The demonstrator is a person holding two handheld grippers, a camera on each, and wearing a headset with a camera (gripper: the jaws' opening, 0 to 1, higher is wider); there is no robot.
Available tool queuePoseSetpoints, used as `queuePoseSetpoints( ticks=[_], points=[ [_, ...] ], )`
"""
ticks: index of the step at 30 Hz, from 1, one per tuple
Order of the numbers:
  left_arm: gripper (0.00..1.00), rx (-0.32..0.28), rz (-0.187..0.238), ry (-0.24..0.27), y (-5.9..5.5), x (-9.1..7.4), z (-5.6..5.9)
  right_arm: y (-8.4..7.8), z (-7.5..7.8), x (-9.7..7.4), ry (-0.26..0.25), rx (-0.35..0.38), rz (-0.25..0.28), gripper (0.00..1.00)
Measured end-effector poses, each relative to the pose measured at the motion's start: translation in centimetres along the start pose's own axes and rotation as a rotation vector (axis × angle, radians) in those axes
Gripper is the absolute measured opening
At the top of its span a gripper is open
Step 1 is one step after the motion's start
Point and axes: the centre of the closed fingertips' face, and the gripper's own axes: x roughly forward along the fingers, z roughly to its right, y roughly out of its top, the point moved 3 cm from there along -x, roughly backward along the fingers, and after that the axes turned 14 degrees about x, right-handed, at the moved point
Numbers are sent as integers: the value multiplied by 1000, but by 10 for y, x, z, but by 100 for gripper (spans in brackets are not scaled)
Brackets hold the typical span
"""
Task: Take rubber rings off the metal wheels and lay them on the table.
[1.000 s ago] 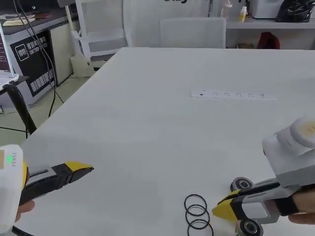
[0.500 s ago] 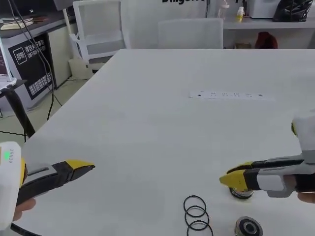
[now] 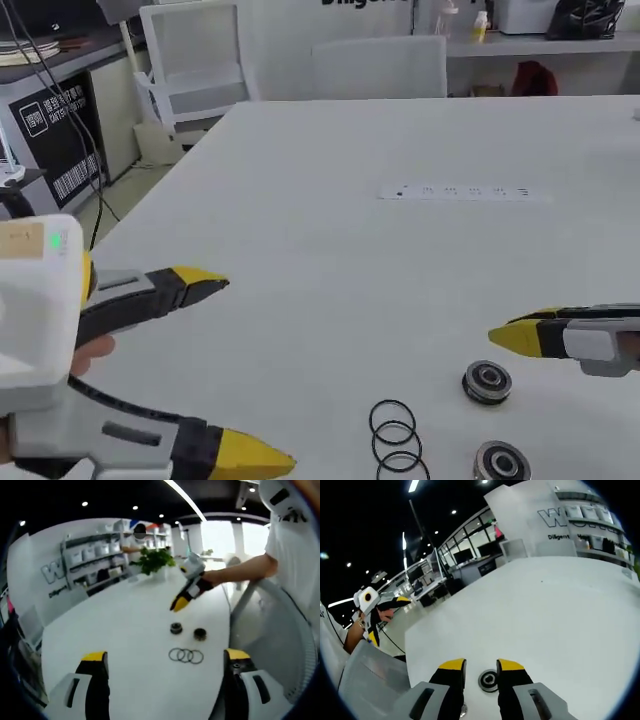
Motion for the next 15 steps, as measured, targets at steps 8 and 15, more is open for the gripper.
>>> queuePoseSetpoints(
  ticks=[8,15],
  points=[
    [93,96,58,-51,31,29,-16,-10,25,-5,-90,-48,-54,26],
    [91,140,125,-96,54,62,-19,-26,42,-5,-137,-85,-129,31]
  ],
)
